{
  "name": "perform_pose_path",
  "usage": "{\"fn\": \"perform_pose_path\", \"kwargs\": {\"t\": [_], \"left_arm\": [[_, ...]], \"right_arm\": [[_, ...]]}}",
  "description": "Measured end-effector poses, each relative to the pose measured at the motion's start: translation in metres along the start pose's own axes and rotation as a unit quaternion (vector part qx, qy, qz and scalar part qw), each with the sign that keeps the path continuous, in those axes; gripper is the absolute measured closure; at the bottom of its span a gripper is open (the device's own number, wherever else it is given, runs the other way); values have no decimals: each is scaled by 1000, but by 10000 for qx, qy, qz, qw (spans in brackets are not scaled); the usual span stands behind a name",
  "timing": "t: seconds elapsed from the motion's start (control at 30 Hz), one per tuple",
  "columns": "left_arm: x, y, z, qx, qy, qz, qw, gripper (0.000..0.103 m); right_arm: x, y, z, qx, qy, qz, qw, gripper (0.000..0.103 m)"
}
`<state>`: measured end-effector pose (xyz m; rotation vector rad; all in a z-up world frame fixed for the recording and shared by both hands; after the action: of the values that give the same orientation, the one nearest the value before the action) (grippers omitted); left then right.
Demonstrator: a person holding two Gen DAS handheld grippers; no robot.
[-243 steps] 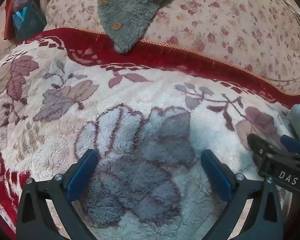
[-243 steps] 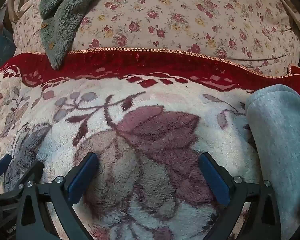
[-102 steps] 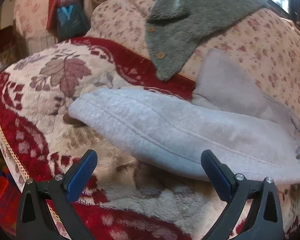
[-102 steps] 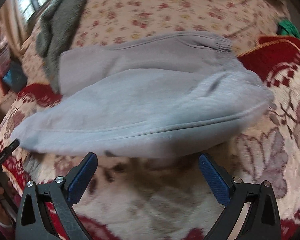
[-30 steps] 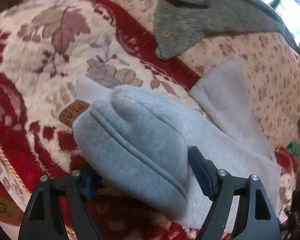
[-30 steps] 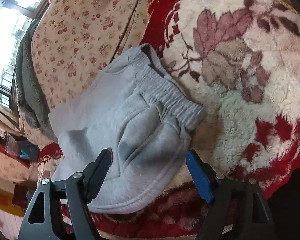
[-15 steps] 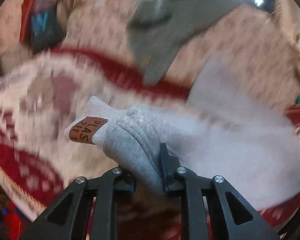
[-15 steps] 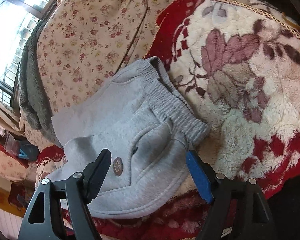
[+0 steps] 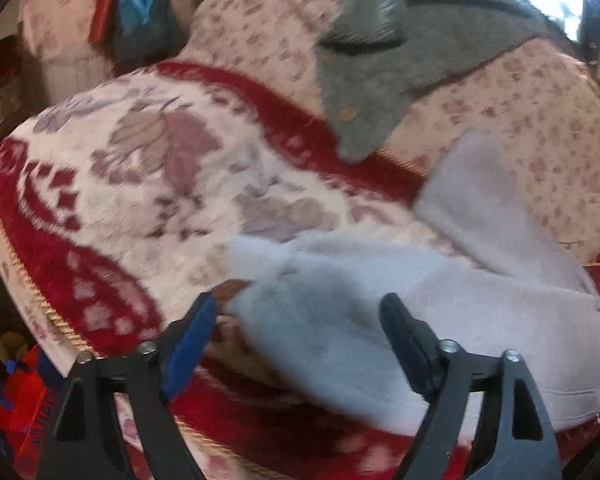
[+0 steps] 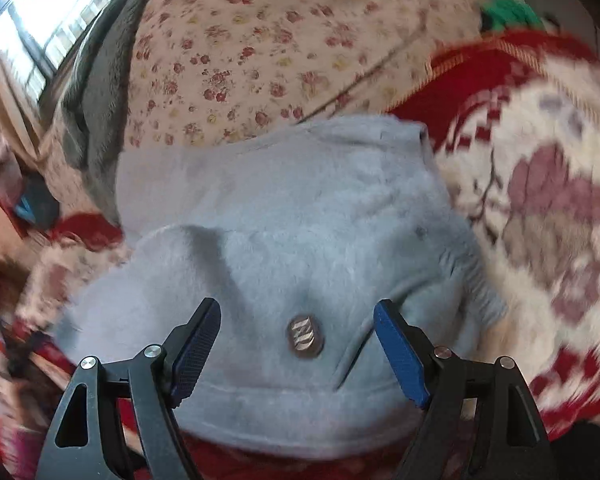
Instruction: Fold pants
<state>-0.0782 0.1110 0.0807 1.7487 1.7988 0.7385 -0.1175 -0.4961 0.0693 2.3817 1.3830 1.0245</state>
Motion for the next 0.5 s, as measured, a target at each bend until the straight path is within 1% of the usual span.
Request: {"fn": "perform_pose_path", "kwargs": {"t": [0.03, 0.1, 0.13, 0.17, 0.2, 0.23, 0.27, 0.3, 0.33, 0.4, 0.47, 0.5], "left_arm": [[-11, 3, -3, -66, -131, 42, 9999, 14], [-35, 7, -3, -101, -376, 153, 9991, 14], [-49, 9, -2, -97, -540, 223, 9982, 14], [-64, 10, 1, -77, -691, 287, 9972, 14], [-80, 11, 5, -39, -849, 370, 9957, 14], [-93, 10, 8, 4, -957, 452, 9944, 14], [-112, 9, 14, 72, -1100, 606, 9921, 14], [-127, 8, 16, 103, -1167, 723, 9905, 14], [-140, 6, 21, 116, -1221, 800, 9892, 14], [-164, 3, 30, 188, -1384, 894, 9862, 14], [-184, -1, 41, 302, -1552, 939, 9830, 14], [-195, -4, 48, 357, -1629, 962, 9813, 14]], "right_arm": [[-5, 4, -1, -90, -43, 63, 9999, 20], [-23, 19, 0, -221, -166, 233, 9993, 16], [-32, 25, 3, -215, -315, 289, 9989, 14], [-46, 33, 8, -217, -598, 363, 9973, 14], [-53, 38, 12, -230, -712, 396, 9964, 13], [-60, 43, 16, -209, -766, 423, 9960, 13], [-67, 47, 22, -137, -816, 456, 9955, 13], [-76, 52, 30, -26, -907, 539, 9944, 13], [-81, 55, 33, 17, -906, 596, 9941, 13], [-90, 58, 45, 186, -723, 792, 9941, 13], [-92, 59, 57, 336, -617, 853, 9939, 13], [-94, 59, 65, 395, -636, 865, 9934, 13]]}}
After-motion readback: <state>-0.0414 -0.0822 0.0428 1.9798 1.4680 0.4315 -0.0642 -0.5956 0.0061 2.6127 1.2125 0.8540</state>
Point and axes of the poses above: each gripper's, at about its wrist camera, not at the fingertips, and z roughly the way its jaws point, x to its left, y to its top, the point moved 2 cm from there along z, roughly the way its jaws point, and after that the axes turned 14 degrees about z, right-handed, at the moved point
